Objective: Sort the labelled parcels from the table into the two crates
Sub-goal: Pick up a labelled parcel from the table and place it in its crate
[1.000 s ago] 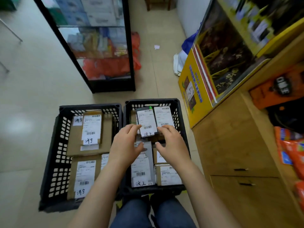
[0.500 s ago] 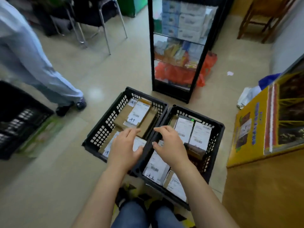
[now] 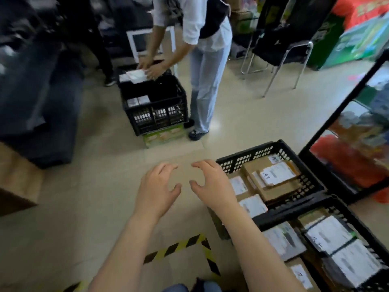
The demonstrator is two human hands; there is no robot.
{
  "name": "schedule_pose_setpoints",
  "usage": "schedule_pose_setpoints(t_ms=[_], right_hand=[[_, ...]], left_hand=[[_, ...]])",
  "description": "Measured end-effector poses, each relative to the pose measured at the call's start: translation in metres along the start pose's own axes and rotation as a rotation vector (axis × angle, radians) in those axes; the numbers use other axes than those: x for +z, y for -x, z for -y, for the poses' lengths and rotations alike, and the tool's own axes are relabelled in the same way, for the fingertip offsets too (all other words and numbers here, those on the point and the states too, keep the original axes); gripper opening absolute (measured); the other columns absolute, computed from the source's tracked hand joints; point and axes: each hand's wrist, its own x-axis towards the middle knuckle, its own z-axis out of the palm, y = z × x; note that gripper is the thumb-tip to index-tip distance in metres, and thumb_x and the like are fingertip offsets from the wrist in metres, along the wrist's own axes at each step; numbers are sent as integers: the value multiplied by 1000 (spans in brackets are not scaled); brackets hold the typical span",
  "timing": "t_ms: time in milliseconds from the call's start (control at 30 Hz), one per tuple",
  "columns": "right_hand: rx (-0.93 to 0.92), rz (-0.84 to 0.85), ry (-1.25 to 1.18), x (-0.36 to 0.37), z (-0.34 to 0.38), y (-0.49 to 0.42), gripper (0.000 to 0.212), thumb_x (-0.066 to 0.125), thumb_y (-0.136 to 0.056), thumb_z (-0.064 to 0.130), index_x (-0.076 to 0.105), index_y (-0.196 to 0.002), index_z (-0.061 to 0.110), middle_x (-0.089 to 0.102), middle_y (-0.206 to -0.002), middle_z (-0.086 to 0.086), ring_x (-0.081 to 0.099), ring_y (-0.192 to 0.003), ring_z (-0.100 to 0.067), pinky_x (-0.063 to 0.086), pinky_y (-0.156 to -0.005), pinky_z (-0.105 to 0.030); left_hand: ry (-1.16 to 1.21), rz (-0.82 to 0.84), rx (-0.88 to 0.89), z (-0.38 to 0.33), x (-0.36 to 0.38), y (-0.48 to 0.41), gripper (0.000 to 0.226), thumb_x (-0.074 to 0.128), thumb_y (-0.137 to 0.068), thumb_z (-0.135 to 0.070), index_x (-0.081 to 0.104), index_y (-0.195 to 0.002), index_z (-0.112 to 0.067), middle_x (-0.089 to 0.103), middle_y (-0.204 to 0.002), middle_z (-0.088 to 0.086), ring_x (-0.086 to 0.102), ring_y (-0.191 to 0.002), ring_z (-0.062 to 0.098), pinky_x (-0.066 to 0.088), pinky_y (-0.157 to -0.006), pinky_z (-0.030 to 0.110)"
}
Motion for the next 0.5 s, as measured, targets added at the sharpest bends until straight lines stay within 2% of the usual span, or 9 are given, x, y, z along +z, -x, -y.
schedule_pose_setpoints(t_ms=[100, 200, 333, 500], right_hand=[[-91, 54, -6, 42, 61, -17, 47, 64, -91, 23, 52, -136, 19, 51, -135, 2, 44, -126, -15, 34, -101, -22], [-174, 95, -11, 87, 121, -29, 46, 65, -88, 21, 54, -133, 17, 53, -132, 1, 48, -122, -18, 38, -100, -26], [-276, 143, -1, 148, 197, -44, 46, 64, -87, 19, 55, -132, 17, 55, -131, 1, 48, -122, -18, 38, -100, -27], [-411, 228, 8, 214, 279, -62, 45, 64, -87, 20, 55, -131, 17, 56, -129, 0, 48, -121, -18, 37, -99, -26]], left_hand=[[-10, -80, -91, 63, -46, 21, 47, 73, -76, -25, 61, -121, -18, 59, -118, 0, 55, -111, 24, 45, -97, 41], [-43, -137, -161, 122, -91, 42, 45, 70, -72, -27, 65, -116, -19, 62, -113, 0, 58, -104, 26, 48, -90, 38], [-107, -170, -279, 196, -150, 70, 49, 73, -77, -23, 60, -124, -22, 58, -122, -2, 53, -111, 23, 37, -89, 31], [-154, -215, -391, 269, -208, 105, 51, 70, -82, -29, 55, -131, -26, 55, -123, -5, 52, -112, 18, 40, -92, 32]])
